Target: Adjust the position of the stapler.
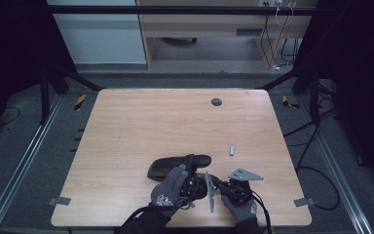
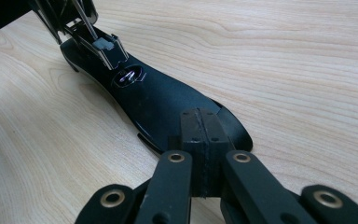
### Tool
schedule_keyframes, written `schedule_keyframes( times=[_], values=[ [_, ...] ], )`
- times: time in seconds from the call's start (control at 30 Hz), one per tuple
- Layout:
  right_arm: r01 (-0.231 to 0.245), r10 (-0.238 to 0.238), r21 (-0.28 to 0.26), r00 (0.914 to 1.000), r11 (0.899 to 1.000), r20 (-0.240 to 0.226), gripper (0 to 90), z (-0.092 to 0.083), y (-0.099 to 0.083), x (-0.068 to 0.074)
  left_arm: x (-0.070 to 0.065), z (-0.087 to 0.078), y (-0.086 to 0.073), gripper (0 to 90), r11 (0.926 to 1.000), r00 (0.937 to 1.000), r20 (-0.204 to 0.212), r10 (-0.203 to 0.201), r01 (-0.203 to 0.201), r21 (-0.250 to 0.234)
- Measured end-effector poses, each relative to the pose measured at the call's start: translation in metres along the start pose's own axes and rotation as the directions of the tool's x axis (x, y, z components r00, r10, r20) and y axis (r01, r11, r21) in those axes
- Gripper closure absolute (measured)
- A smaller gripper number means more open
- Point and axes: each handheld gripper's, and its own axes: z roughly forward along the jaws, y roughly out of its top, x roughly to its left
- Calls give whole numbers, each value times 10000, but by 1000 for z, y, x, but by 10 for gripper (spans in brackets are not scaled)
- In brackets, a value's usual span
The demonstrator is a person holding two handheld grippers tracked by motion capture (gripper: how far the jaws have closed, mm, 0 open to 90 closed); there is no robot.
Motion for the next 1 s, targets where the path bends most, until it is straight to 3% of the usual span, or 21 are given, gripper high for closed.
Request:
schedule_keyframes(
  times=[0.13, 0.23, 0.3, 0.43, 0.57, 0.7, 0.77, 0.93, 1.0],
  values=[
    [77, -77, -12, 9999, 10000, 93, 900, 0, 0, 1, 8, -2, -3, 657, 9985, 9986, -10, -537, 537, -68],
    [-7, 7, -18, 10000, 10000, 66, 900, 0, 0, 1, 17, -3, -6, 657, 9933, 9934, 20, -1147, 1147, -153],
    [-31, 31, -12, 10000, 10000, 50, 900, 0, 0, 1, 24, -4, -9, 658, 9864, 9866, 28, -1631, 1631, -208],
    [-20, 20, -21, 10000, 10000, 71, 900, 0, 0, 1, 38, -6, -18, 660, 9624, 9632, 63, -2686, 2687, -402],
    [-19, 20, -28, 10000, 10000, 91, 900, 1, 0, 1, 44, -7, -23, 662, 9492, 9505, 62, -3105, 3104, -513],
    [20, -19, -32, 9999, 10000, 103, 900, 1, 0, 1, 44, -7, -26, 665, 9407, 9428, -73, -3333, 3320, -700],
    [23, -23, -33, 9999, 10000, 103, 900, 1, 0, 1, 45, -7, -28, 667, 9327, 9351, -116, -3541, 3523, -767],
    [66, -66, 2, 9999, 10000, 116, 900, 0, 0, 1, 51, -8, -34, 671, 9051, 9086, -149, -4175, 4143, -952],
    [74, -74, 6, 9999, 10000, 123, 900, 0, 0, 1, 55, -9, -38, 672, 8864, 8902, -156, -4554, 4517, -1015]
  ],
)
